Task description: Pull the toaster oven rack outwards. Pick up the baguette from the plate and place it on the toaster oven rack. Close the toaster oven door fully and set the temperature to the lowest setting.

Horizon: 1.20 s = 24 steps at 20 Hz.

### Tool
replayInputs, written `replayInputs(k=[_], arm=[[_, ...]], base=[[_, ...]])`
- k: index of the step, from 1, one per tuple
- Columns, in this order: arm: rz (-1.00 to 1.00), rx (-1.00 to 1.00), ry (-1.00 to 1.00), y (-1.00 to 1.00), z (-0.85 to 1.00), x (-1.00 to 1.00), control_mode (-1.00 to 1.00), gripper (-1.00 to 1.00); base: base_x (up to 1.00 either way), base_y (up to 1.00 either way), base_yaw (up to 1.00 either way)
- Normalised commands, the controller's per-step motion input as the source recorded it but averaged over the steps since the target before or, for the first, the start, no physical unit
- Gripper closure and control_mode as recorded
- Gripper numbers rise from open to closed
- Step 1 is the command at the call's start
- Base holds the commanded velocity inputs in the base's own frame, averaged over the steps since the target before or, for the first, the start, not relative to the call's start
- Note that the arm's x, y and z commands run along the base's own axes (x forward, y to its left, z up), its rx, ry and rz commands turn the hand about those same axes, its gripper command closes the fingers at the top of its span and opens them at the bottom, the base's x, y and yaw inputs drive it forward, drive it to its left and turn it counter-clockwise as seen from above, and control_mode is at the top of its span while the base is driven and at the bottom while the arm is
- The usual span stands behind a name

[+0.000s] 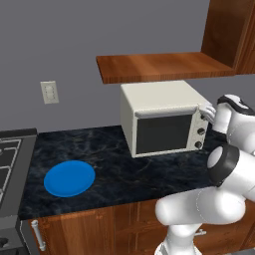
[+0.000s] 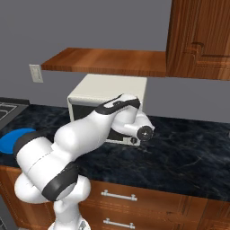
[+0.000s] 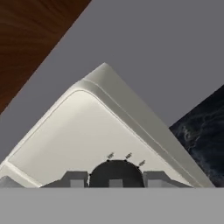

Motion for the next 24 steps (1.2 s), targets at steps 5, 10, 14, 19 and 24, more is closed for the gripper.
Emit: replayInputs(k=[5, 10, 14, 19, 24], arm=[[0.00, -0.17, -0.06, 0.00, 0.00, 0.00, -1.00, 1.00], [0.00, -0.16, -0.06, 0.00, 0.00, 0.00, -1.00, 1.00], [0.00, -0.16, -0.07, 0.00, 0.00, 0.00, -1.00, 1.00], [0.00, -0.14, -0.08, 0.00, 0.02, 0.00, -1.00, 1.00], [0.00, -0.17, -0.13, 0.00, 0.01, 0.00, -1.00, 1.00]], base=[[0.00, 0.00, 0.00], [0.00, 0.00, 0.00], [0.00, 0.00, 0.00], [0.00, 0.00, 0.00], [0.00, 0.00, 0.00]])
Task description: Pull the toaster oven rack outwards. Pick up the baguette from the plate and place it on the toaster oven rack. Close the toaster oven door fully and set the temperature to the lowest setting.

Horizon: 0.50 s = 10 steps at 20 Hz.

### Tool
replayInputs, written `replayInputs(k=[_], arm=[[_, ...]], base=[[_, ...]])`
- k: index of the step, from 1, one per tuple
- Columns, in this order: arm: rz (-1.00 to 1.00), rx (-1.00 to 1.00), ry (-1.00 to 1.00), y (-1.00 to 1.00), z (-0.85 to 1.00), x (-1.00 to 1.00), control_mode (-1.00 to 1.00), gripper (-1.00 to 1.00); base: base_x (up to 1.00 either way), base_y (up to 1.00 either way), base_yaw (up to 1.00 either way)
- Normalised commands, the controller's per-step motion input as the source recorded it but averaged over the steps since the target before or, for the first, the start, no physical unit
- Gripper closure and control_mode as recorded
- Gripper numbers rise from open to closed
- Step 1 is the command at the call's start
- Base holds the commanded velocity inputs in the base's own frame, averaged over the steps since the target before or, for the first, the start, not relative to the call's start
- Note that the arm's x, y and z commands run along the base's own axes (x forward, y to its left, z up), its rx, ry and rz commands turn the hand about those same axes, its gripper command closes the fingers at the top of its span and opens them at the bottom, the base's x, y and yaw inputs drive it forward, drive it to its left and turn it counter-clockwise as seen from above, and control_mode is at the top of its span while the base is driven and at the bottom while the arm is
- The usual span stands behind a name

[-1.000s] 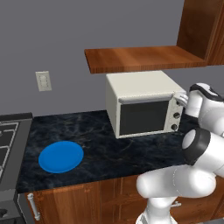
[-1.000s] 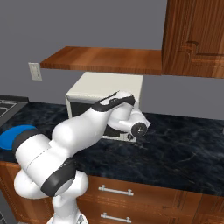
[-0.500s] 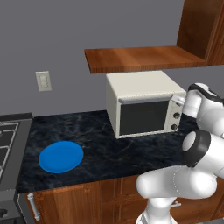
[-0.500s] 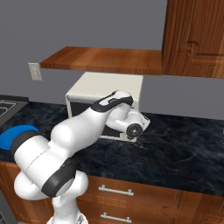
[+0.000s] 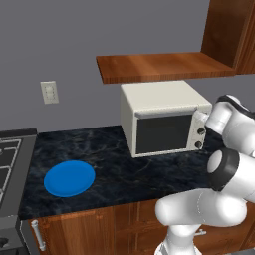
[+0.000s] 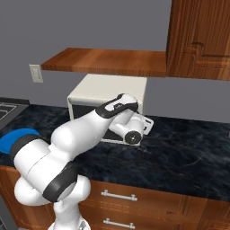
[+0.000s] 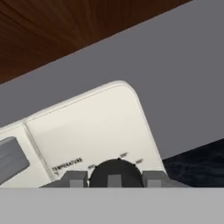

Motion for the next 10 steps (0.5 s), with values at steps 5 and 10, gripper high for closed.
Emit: replayInputs(k=[5, 10], arm=[[0.00, -0.19, -0.11, 0.00, 0.00, 0.00, -1.00, 1.00], [0.00, -0.21, -0.11, 0.00, 0.00, 0.00, -1.00, 1.00]], base=[[0.00, 0.00, 0.00], [0.00, 0.00, 0.00]])
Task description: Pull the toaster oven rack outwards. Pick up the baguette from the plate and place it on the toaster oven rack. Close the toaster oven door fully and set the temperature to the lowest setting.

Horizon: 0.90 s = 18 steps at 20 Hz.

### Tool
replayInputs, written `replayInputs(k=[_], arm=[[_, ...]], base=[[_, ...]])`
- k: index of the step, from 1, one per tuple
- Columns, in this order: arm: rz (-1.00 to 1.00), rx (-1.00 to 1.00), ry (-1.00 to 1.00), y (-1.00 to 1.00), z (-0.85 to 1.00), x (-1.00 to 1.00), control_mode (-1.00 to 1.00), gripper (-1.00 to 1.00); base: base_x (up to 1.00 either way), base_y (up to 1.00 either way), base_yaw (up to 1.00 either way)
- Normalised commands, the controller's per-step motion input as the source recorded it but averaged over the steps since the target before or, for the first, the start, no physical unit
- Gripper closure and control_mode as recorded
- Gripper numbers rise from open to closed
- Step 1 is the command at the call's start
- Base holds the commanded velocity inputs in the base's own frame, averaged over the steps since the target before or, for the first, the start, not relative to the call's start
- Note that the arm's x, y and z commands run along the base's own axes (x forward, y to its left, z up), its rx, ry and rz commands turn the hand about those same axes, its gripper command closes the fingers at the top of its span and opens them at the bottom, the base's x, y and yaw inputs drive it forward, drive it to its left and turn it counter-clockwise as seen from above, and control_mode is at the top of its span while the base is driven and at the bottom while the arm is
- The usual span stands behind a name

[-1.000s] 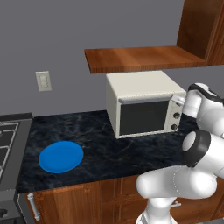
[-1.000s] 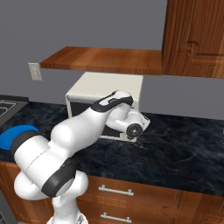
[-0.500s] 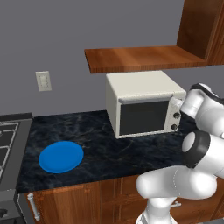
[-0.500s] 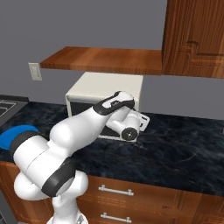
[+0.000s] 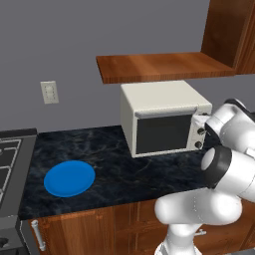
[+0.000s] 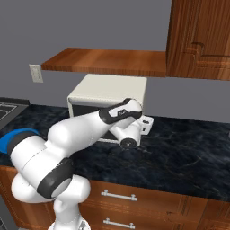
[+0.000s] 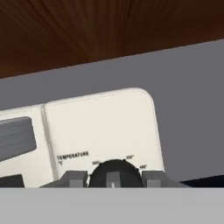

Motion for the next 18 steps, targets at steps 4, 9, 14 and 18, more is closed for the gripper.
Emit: replayInputs(k=[4, 9, 14, 18], arm=[[0.00, -0.20, -0.07, 0.00, 0.01, 0.00, -1.00, 1.00], [0.00, -0.17, -0.02, 0.00, 0.00, 0.00, -1.00, 1.00], [0.00, -0.15, 0.00, 0.00, 0.00, 0.00, -1.00, 1.00], [0.00, -0.15, 0.00, 0.00, 0.00, 0.00, -1.00, 1.00]], base=[[0.00, 0.00, 0.00], [0.00, 0.00, 0.00], [0.00, 0.00, 0.00], [0.00, 0.00, 0.00]])
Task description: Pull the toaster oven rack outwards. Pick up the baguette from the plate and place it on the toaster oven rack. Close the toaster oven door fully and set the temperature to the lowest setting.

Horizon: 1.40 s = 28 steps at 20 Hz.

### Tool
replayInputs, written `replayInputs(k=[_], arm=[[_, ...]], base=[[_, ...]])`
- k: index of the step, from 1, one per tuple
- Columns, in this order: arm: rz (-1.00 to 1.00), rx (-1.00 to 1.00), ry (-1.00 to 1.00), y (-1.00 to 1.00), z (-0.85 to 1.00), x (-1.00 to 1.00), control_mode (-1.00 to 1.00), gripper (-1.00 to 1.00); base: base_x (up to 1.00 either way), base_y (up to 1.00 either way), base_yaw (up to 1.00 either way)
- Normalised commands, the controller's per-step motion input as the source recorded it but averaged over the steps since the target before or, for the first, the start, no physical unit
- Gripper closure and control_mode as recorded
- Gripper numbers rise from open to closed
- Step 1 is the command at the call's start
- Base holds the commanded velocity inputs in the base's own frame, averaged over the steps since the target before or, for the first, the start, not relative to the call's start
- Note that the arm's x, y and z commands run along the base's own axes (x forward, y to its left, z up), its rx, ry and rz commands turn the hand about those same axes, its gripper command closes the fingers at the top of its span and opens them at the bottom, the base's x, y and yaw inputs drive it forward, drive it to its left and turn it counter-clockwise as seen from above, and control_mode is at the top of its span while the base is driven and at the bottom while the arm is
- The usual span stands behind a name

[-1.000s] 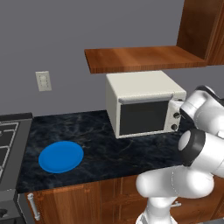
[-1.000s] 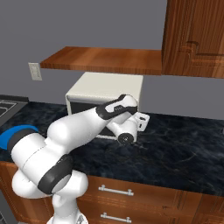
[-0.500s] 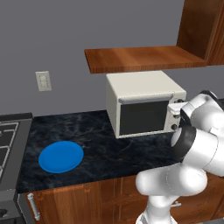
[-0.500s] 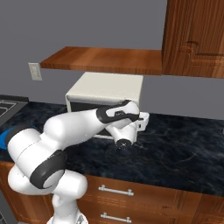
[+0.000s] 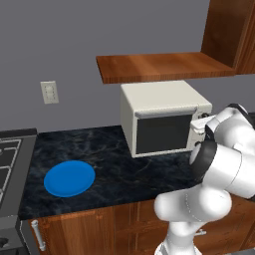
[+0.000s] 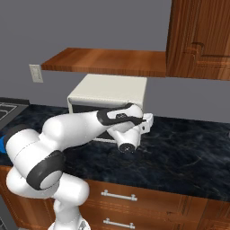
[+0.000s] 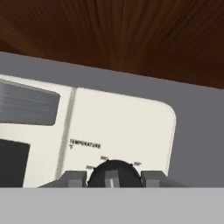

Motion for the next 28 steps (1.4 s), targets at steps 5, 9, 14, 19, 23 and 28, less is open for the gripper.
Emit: replayInputs(k=[5, 9, 14, 19, 23, 28], arm=[[0.00, -0.19, 0.00, -0.01, 0.00, 0.00, -1.00, 1.00], [0.00, -0.19, 0.00, -0.06, 0.00, 0.00, -1.00, 1.00], [0.00, -0.16, 0.00, -0.05, 0.00, 0.00, -1.00, 1.00], [0.00, -0.17, 0.01, -0.05, 0.00, 0.00, -1.00, 1.00], [0.00, -0.18, 0.01, -0.05, 0.00, 0.00, -1.00, 1.00], [0.00, -0.20, 0.00, -0.02, 0.00, 0.00, -1.00, 1.00]], base=[[0.00, 0.00, 0.00], [0.00, 0.00, 0.00], [0.00, 0.00, 0.00], [0.00, 0.00, 0.00], [0.00, 0.00, 0.00], [0.00, 0.00, 0.00]])
